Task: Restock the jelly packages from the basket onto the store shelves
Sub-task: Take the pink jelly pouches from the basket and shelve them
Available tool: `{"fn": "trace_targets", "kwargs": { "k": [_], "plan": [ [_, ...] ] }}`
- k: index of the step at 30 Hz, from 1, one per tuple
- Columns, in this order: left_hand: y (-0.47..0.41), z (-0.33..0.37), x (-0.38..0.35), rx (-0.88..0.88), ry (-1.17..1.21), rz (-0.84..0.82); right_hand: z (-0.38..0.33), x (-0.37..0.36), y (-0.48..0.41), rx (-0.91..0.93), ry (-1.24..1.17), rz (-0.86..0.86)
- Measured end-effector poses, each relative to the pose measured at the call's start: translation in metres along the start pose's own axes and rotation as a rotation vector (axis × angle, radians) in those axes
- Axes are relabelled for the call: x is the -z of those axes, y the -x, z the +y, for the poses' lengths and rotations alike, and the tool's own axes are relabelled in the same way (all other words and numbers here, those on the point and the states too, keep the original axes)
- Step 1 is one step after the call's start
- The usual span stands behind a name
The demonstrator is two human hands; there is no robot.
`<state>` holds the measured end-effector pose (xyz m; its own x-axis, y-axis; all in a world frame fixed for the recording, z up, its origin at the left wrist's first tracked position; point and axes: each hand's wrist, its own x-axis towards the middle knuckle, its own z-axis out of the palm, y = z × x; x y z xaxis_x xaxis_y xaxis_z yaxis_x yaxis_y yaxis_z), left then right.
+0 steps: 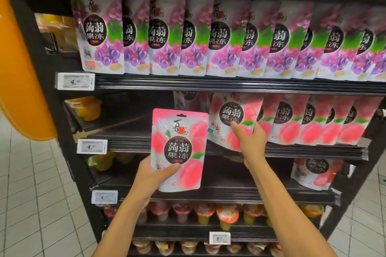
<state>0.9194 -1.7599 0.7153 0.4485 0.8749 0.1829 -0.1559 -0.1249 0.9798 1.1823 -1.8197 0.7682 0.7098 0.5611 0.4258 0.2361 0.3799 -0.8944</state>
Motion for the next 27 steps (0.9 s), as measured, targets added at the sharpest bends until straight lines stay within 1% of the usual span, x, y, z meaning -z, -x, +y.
{"fn": "trace_targets", "kwargs": {
  "k": [7,13,15,19,21,24,27],
  "plan": [
    [-0.009,-0.010,-0.001,0.034,-0.003,-0.001,0.007,0.001,-0.002,0.043,0.235,-0.026],
    [-0.007,-0.017,-0.009,0.057,0.021,0.000,0.009,0.020,0.003,0.062,0.370,-0.206],
    [-0.007,-0.018,-0.013,0.065,0.020,0.003,0.009,0.022,0.004,0.077,0.393,-0.236],
    [-0.004,-0.018,-0.018,0.069,0.016,-0.001,0.007,0.015,-0.002,0.140,0.422,-0.153],
    [-0.003,-0.017,-0.018,0.072,0.008,0.001,0.007,0.009,-0.007,0.111,0.464,-0.119],
    [-0.001,-0.016,-0.018,0.073,0.000,0.007,0.011,0.003,-0.012,0.049,0.505,-0.139],
    [0.001,-0.015,-0.018,0.070,0.000,0.009,0.016,0.004,-0.010,0.050,0.539,-0.148]
  ]
}}
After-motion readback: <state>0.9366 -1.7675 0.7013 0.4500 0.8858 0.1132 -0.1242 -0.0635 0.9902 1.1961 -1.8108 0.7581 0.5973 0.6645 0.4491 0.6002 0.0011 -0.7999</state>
